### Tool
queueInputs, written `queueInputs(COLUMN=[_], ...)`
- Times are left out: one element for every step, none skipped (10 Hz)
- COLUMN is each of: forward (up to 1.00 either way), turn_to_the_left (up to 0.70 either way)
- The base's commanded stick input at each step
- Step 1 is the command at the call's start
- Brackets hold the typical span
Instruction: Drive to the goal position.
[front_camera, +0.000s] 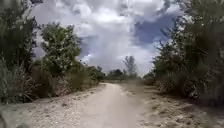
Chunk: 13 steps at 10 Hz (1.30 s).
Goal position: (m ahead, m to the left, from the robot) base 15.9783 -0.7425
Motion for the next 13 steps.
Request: queueInputs(forward=[0.5, 0.5, 0.5, 0.5, 0.5, 0.5, 0.5, 0.5, 0.5, 0.5, 0.5, 0.5, 0.5], turn_to_the_left=[0.0, 0.0, 0.0, 0.0, 0.0, 0.0, 0.0, 0.0, 0.0, 0.0, 0.0, 0.0, 0.0])
